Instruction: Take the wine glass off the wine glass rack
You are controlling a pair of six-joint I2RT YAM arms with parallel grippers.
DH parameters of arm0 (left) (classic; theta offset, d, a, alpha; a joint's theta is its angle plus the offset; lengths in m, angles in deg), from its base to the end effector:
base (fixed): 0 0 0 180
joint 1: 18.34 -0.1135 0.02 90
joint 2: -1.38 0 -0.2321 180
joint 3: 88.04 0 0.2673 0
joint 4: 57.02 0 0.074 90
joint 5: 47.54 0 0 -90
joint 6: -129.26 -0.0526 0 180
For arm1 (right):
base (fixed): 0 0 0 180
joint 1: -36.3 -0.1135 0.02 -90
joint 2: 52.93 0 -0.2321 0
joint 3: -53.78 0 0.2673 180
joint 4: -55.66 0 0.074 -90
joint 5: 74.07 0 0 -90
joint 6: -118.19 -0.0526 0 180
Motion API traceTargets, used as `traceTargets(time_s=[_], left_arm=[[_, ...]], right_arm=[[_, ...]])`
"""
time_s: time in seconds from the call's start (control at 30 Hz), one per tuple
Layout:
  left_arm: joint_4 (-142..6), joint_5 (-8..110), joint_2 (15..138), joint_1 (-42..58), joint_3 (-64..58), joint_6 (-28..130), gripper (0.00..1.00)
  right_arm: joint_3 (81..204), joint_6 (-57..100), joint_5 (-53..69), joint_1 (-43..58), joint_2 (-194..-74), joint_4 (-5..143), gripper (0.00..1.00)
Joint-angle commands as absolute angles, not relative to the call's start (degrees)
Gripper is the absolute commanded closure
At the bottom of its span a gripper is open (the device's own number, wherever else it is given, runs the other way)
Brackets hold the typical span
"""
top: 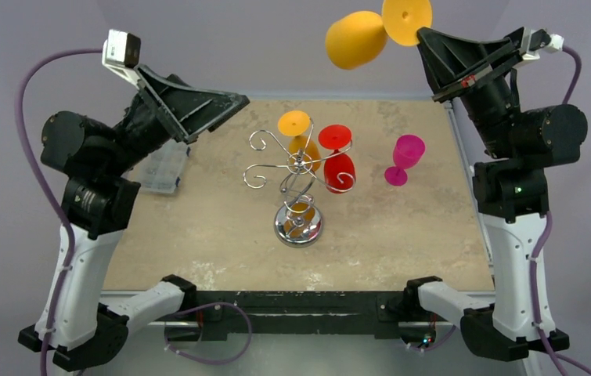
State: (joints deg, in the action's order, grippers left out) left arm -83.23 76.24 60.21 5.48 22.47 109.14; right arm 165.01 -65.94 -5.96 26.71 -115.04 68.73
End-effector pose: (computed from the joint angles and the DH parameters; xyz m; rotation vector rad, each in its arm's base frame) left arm 0.1454 -0.0962 0.5724 0.0652 1.4062 -1.7295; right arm 0.1798 0.0503 0.5930 0.4267 1.0852 1.8146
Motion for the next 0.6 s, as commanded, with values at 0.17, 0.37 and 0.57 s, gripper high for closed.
traceTargets(time_s=[0.17, 0.37, 0.57], left_arm=[[-51.34, 76.23, 64.58, 4.69, 16.77, 121.66, 0.07], [-43.53, 74.58, 67.24, 4.78, 14.24, 123.73, 0.07], [-36.52, 73.66, 70.84, 4.87, 12.80, 125.69, 0.08]], right_arm=[[165.64, -78.90, -8.34, 26.94, -116.33, 53.88, 1.00], [165.47, -85.41, -9.52, 26.91, -118.16, 47.51, 1.00], [165.94, -88.70, -10.35, 26.92, -119.76, 45.31, 1.00]])
